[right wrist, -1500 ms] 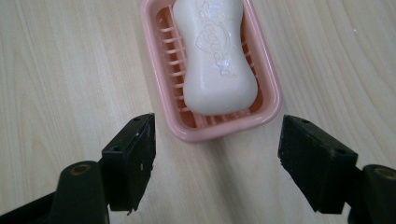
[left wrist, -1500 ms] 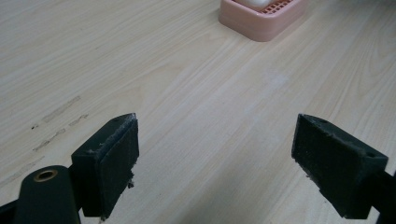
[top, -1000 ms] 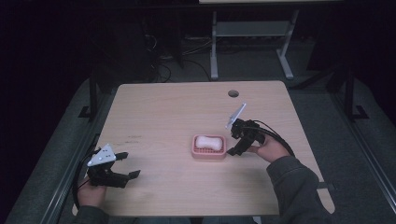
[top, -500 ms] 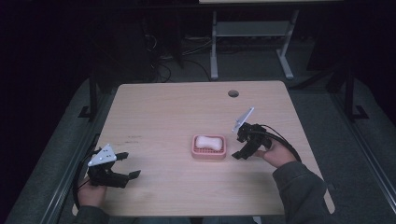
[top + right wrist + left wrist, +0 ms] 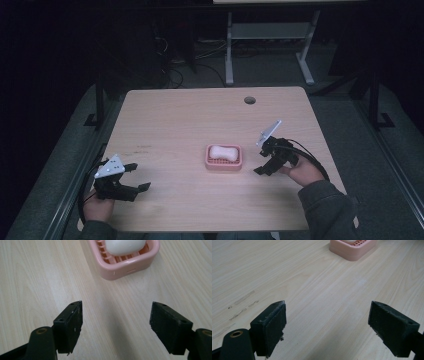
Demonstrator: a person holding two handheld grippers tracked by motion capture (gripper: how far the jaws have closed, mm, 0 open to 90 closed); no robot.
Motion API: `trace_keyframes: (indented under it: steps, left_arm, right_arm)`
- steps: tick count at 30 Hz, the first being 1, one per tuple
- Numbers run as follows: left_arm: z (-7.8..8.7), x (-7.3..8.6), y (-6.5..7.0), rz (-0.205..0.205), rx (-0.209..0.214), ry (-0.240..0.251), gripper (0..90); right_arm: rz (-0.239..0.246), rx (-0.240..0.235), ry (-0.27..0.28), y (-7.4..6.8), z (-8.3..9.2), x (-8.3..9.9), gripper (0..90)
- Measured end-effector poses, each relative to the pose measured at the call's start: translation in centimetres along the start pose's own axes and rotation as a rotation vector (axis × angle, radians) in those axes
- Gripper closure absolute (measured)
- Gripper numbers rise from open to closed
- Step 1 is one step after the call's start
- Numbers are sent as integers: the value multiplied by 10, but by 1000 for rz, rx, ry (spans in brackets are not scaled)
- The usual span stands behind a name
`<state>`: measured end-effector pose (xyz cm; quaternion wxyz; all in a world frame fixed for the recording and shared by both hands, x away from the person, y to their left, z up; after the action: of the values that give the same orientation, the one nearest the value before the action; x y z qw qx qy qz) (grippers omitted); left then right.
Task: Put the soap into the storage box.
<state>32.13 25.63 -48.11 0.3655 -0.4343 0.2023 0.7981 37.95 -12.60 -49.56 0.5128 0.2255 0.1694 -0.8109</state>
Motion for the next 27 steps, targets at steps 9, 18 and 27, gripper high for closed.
trace_keyframes:
  steps: [9, 18, 27]
  left_arm:
    - [0, 0, 0, -1, -2, -3, 148]
    - [-1, 1, 1, -6, -2, -7, 148]
    - [-2, 1, 2, -2, -3, -8, 148]
  right_arm:
    - [-18, 28, 7, -1, 7, 17, 266]
    - [-44, 47, 11, -1, 14, 39, 271]
    - [-75, 61, 41, -5, 19, 58, 272]
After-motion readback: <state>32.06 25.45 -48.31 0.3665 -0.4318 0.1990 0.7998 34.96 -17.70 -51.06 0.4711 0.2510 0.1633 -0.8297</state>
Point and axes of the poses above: each handheld gripper's, and its own axes: z roughly backward along the jaws, x roughly out of its underside, y roughly to its right, the point moved 10 cm from there along -z, roughly forward along the jaws, and after that the axes turned 5 degrees about y, right-handed, at the moved point
